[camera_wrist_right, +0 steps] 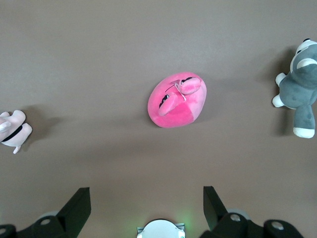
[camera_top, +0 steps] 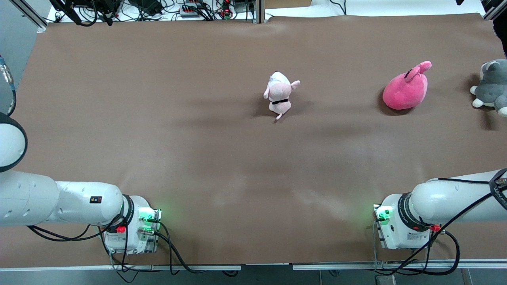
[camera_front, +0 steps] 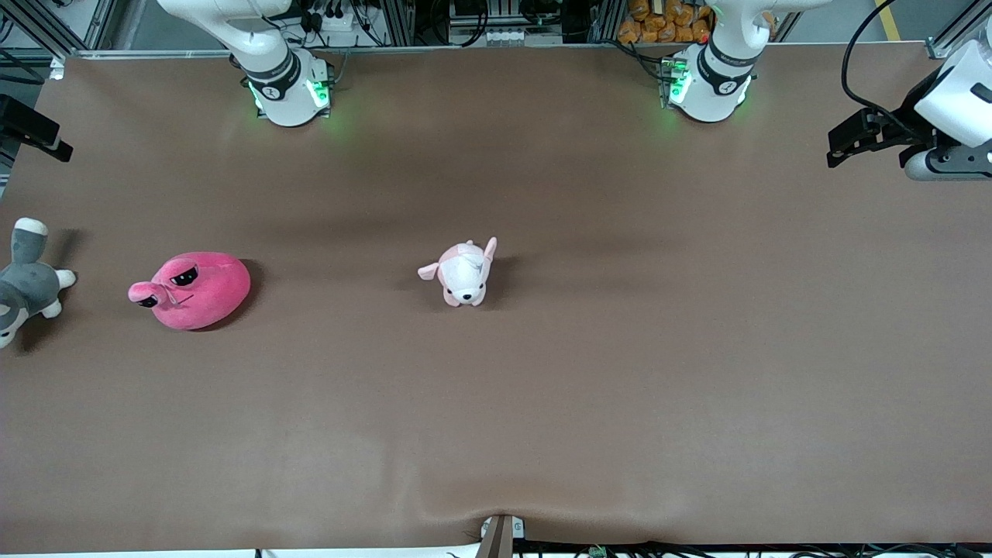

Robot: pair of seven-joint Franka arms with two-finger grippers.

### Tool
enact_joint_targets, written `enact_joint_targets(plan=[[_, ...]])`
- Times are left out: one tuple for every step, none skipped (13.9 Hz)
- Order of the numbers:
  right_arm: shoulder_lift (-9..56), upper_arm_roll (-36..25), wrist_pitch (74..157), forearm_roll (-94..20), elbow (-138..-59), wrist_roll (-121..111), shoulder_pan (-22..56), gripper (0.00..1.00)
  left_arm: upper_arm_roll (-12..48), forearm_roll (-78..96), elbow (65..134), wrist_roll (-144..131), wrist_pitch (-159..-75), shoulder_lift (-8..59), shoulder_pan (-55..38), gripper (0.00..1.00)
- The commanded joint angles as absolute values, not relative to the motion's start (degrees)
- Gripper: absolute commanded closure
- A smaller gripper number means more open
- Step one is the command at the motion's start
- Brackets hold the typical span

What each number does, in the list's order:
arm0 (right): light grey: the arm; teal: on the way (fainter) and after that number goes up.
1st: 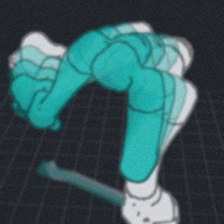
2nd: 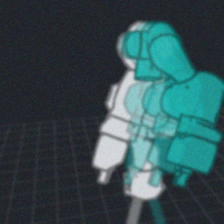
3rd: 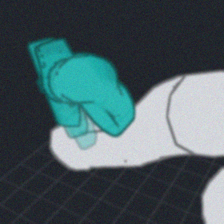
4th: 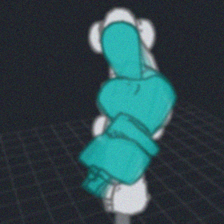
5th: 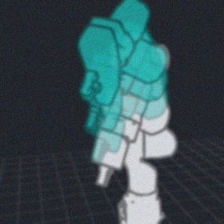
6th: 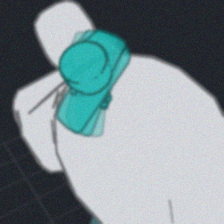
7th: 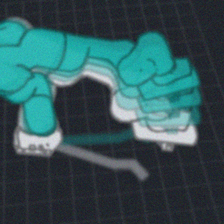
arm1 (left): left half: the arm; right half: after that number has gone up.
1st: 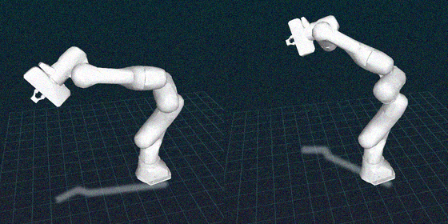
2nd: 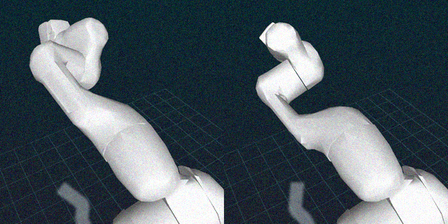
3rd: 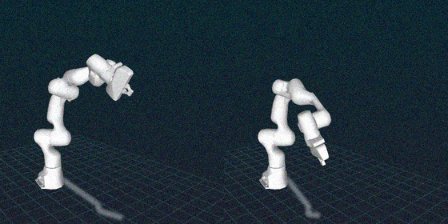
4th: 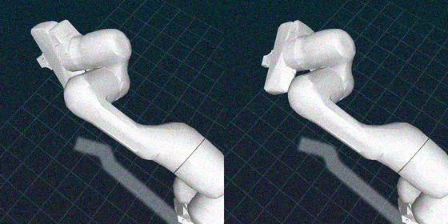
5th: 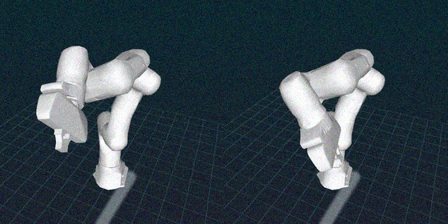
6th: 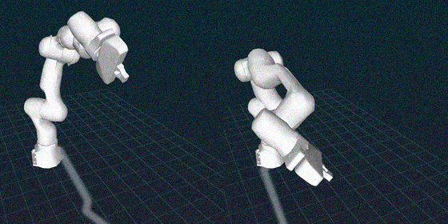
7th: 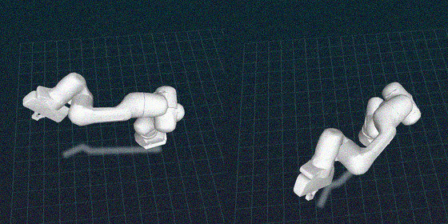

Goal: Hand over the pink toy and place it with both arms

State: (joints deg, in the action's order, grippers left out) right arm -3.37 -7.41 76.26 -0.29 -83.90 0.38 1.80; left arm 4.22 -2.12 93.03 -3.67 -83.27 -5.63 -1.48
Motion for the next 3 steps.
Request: enact_joint_targets(plan=[[-4.22,-7.65,75.85,0.35,-84.81,0.09,2.20,0.00,4.48,-2.72,92.46,-4.57,-82.53,-5.71,-1.49,0.00],[-4.22,-7.56,75.85,0.35,-84.81,0.09,2.11,0.00,4.48,-2.72,92.46,-4.66,-82.44,-5.71,-1.49,0.00],[-4.22,-7.56,75.94,0.35,-84.81,0.09,2.11,0.00,4.48,-2.72,92.46,-4.75,-82.53,-5.71,-1.49,0.00]])
